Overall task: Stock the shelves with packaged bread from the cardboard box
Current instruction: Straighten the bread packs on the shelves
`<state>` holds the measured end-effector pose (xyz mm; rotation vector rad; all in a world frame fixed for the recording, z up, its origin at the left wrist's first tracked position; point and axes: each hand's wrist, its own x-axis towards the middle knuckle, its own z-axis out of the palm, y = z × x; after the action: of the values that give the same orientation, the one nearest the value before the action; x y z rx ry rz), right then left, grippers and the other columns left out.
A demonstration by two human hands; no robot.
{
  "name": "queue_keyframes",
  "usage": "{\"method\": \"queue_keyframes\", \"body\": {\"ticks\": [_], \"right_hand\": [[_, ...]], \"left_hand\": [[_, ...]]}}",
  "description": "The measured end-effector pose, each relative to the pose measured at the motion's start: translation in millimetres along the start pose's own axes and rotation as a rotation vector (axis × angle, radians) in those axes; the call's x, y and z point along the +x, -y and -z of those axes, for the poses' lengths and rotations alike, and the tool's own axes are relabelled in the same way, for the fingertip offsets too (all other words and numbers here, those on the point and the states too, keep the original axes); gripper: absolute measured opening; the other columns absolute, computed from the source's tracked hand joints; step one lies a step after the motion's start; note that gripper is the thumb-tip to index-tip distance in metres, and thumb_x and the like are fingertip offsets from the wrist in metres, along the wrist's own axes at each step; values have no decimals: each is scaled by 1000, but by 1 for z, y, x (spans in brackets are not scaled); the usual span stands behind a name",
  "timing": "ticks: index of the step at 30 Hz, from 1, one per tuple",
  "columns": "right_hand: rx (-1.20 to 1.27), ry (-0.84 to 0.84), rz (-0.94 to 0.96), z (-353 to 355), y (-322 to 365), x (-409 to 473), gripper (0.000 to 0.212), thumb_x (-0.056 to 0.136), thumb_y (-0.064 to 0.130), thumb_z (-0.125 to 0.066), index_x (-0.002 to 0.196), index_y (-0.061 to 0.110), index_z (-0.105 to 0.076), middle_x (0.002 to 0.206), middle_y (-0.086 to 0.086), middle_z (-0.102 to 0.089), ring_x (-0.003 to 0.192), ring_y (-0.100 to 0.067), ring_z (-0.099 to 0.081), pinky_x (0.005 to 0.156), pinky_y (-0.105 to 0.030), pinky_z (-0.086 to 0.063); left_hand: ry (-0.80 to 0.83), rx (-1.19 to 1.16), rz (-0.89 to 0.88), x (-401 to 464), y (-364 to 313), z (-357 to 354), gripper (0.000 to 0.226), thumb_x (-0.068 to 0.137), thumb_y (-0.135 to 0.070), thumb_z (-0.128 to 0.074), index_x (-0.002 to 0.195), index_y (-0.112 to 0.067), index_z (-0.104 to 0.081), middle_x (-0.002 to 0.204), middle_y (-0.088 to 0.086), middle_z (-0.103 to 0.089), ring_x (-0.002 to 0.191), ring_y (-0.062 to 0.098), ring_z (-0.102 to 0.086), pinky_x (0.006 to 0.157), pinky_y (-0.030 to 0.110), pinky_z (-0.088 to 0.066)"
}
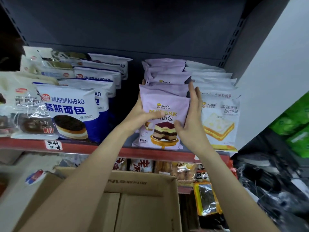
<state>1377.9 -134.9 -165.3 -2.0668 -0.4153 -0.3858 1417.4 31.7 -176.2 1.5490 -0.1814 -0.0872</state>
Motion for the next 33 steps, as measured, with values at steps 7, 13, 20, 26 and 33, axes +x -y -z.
{"method": "queue_keyframes", "body": {"ticks": [7, 13, 20, 26, 33], "right_hand": [[5, -107, 1, -10, -7, -6, 97, 86, -6, -54, 147, 40, 6, 160, 4, 2, 148, -18, -3, 117, -38, -27], [-62, -117, -59, -10, 4, -15, 84, 90, -2, -53, 151, 21, 1, 159, -5, -9, 145, -12, -7, 110, -10, -17], [-297, -90, 222, 9, 47, -22, 32, 92, 15, -51, 122, 15, -61, 146, -11, -37, 137, -27, -30, 113, -22, -18], [-36, 267, 220, -34, 110, -9, 47, 91, 25, -59, 136, 23, -46, 142, 1, -39, 131, -13, -39, 105, -34, -40], [219, 259, -69, -131, 110, -5, 110, 73, 31, -80, 150, 28, -2, 158, 7, -1, 145, -9, -7, 118, -37, -19]], "left_hand": [[-84, 113, -57, -18, 9, -3, 77, 83, -7, -69, 146, -15, -25, 131, -2, -56, 111, -1, -59, 88, 16, -49], [-99, 228, -36, -31, 3, -4, 97, 75, 5, -74, 149, -17, -16, 125, -8, -55, 112, 3, -59, 92, 25, -51], [-329, 785, -164, -123, -56, 17, 45, 88, -24, -63, 132, -26, -52, 126, -12, -54, 110, 3, -52, 94, 31, -48], [-661, 921, -226, -176, -62, 101, 51, 84, -19, -67, 132, -22, -49, 117, -11, -55, 103, 9, -54, 88, 18, -41], [-567, 617, -2, -152, -28, 165, 93, 80, -26, -76, 150, -26, -14, 153, 1, -25, 140, 19, -26, 113, 44, -30]]}}
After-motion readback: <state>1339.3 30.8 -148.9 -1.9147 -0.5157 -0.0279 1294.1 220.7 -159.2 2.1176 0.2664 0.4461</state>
